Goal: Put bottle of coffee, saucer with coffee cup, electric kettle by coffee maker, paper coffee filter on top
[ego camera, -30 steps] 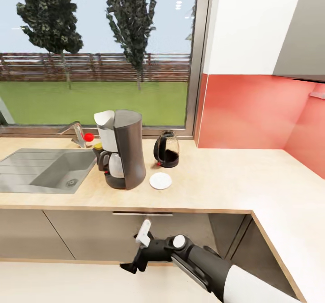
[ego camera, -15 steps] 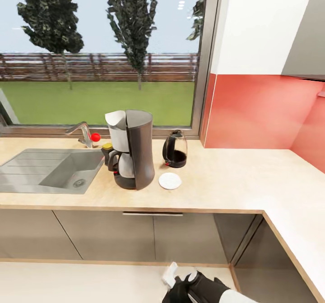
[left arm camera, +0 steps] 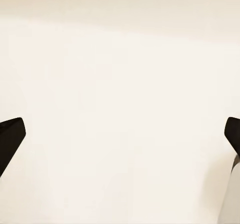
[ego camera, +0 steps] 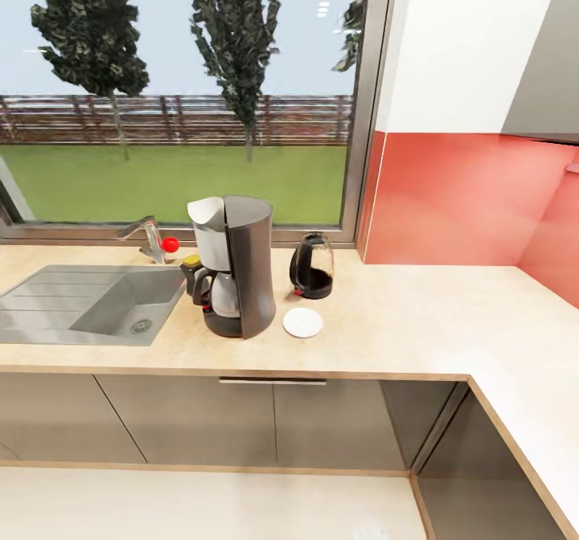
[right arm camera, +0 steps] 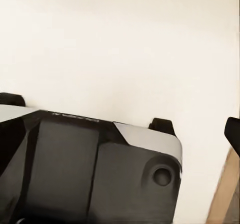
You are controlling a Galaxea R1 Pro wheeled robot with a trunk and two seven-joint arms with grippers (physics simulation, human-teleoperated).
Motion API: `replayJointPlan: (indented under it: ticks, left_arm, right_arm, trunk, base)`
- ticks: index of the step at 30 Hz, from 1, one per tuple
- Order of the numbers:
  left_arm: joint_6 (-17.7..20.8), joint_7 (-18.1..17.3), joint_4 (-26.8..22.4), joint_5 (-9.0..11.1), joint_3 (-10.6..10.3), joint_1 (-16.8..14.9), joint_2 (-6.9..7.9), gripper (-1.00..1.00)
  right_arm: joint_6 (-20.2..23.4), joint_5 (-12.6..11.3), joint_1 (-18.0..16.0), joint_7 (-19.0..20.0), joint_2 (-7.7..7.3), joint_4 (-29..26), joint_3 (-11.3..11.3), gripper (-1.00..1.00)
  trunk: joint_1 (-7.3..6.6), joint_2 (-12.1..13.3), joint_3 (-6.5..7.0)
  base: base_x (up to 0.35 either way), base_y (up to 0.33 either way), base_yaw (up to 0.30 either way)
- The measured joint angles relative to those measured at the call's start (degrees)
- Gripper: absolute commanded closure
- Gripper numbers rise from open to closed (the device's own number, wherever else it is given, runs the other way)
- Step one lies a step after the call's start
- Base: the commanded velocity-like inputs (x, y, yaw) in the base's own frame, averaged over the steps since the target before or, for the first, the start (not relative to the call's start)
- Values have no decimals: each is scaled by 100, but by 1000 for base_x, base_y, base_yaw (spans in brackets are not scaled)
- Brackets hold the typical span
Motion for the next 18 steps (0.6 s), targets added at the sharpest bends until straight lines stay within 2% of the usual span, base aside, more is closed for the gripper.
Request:
replayJointPlan:
  ticks: [2,5,14,18]
  left_arm:
    - [11,0,7,-1,0,2,-4,-100]
    - [19,-2,27,-4,-3,-1,-15,-100]
    - [37,-1,106,0,-69,-6,-31,-100]
    - [20,2,440,3,-67,-6,-32,-100]
  right_arm:
    - [4,-186,73,-69,1,3,1,-100]
    - [5,-278,108,-102,-4,4,2,-100]
    - [6,-311,125,-110,-7,5,7,-100]
    - [-5,-297,130,-129,-3,10,13,-100]
  trunk:
    - [0,0,0]
    - [0,0,0]
    - [0,0,0]
    - [0,0,0]
  base:
    - [0,0,0]
    - [0,0,0]
    - [0,0,0]
    - [0,0,0]
